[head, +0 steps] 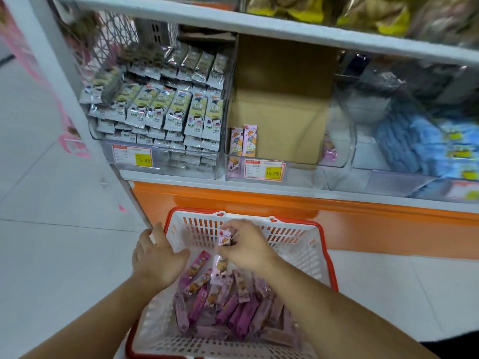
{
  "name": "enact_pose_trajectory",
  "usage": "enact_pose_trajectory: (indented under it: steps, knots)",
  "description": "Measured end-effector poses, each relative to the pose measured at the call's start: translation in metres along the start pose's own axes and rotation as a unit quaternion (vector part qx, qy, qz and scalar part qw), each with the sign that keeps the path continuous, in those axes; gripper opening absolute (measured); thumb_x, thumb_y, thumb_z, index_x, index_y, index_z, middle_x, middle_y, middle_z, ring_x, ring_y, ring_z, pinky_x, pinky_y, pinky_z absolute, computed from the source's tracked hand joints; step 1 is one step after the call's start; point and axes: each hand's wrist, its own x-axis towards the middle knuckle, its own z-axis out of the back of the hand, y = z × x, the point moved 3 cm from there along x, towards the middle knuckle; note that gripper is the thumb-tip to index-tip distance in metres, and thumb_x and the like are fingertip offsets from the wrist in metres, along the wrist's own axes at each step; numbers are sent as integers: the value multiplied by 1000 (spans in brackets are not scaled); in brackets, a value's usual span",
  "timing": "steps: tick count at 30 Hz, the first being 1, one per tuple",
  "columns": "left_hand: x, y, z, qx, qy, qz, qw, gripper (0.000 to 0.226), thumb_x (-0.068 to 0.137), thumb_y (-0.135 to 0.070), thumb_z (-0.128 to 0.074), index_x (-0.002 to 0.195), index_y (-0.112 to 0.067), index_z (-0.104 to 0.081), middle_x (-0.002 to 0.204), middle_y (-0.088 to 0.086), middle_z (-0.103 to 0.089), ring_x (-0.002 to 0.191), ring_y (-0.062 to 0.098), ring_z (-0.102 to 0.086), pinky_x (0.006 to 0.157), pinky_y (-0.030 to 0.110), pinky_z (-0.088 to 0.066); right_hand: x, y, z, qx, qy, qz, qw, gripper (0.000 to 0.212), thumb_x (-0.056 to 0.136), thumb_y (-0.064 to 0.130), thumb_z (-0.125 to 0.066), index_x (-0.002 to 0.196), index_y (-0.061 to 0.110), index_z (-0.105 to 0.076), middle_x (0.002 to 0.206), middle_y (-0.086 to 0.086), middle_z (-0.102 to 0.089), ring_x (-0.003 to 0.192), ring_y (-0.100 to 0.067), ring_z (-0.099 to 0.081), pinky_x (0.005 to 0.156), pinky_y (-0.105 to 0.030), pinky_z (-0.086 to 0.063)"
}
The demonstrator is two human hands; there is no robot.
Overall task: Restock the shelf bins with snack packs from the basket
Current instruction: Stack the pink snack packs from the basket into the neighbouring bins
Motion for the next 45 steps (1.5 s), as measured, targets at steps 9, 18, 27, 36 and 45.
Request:
enact_pose_trajectory:
  steps: [9, 18, 27, 36, 45]
  knots:
    - [-90, -128, 88, -180, 166, -247, 938, 37, 76, -33, -77, 109, -32, -62, 88, -7, -76, 81, 13, -72, 74, 42, -58, -56, 118, 117, 40, -76, 96, 992, 38, 80, 11, -89, 113, 13, -70, 75, 10, -61, 54, 7, -54, 55, -11, -39]
    - [-114, -164, 118, -285, 122, -324, 894, 19, 89, -19, -81, 104, -30, -77, 100, -5, -77, 88, 14, -76, 76, 29, -54, -93, 147, 171, 87, -128, 127, 980, 34, 87, 20, -85, 116, 29, -69, 99, 5, -73, 90, -12, -72, 83, -33, -61]
    - [-83, -193, 126, -187, -22, -346, 919, 32, 92, -29, -75, 122, -29, -64, 111, -16, -69, 98, -2, -66, 86, 15, -51, -40, 150, 233, 141, -243, 111, 953, 21, 89, 9, -81, 104, 18, -69, 86, -1, -76, 75, -22, -71, 76, -56, -61]
    - [-59, -188, 115, 57, -106, -375, 919, 52, 98, -33, -57, 149, -30, -49, 145, -11, -49, 135, 14, -45, 110, 31, -43, 55, 114, 234, 64, -232, 19, 970, 25, 84, 19, -88, 94, 16, -66, 80, -4, -76, 71, -20, -69, 73, -42, -58]
    - [-49, -187, 111, 48, -113, -385, 915, 48, 96, -33, -59, 144, -30, -54, 135, -13, -52, 130, 10, -47, 109, 30, -45, 99, 92, 208, -28, -182, -7, 983, 31, 59, 35, -92, 80, 25, -72, 77, 2, -77, 78, -25, -76, 75, -52, -65]
